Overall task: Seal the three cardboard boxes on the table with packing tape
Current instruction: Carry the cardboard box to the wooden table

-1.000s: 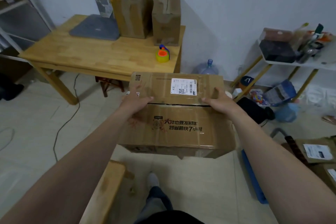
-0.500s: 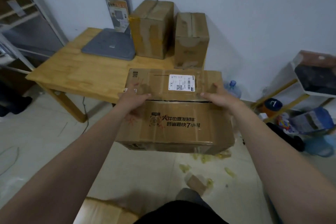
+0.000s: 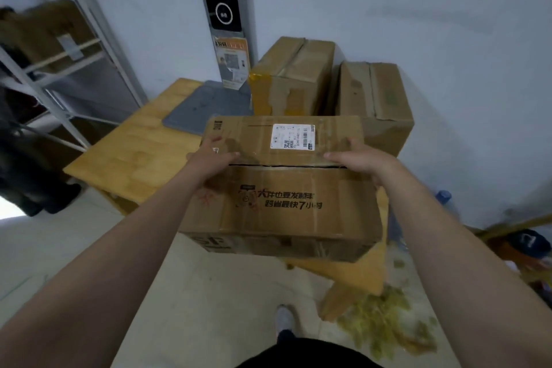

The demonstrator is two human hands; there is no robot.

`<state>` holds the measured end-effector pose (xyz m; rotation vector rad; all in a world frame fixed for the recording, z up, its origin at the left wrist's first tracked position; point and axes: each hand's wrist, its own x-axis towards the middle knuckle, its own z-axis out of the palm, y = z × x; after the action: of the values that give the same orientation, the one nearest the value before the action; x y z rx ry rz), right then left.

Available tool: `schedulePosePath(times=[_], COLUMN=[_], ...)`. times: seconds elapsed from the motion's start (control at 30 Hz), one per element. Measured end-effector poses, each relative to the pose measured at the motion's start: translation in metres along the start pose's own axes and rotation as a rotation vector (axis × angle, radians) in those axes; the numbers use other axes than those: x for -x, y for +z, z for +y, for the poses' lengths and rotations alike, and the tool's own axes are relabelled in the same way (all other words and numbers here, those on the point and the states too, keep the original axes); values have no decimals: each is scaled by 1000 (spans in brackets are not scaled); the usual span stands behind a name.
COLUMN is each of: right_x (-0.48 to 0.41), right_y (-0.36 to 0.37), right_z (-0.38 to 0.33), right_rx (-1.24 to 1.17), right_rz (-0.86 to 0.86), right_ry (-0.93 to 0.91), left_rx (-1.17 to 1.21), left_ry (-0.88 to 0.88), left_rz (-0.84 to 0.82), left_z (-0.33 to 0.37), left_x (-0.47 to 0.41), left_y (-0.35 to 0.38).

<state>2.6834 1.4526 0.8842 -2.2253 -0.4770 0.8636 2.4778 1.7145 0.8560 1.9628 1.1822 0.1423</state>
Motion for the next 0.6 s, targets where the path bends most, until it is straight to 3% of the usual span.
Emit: schedulePosePath(times=[0.33, 0.6], right_x=[-136, -208], right_y=[20, 70], right_z=[-81, -90], right_rx=[-21, -84], right_rz=[-30, 34], right_ry=[8, 162], left_rx=[-38, -49], left_ry=[-11, 12], left_rz=[37, -173], left_z=[15, -5], left_x=[-148, -257], left_y=[-40, -49])
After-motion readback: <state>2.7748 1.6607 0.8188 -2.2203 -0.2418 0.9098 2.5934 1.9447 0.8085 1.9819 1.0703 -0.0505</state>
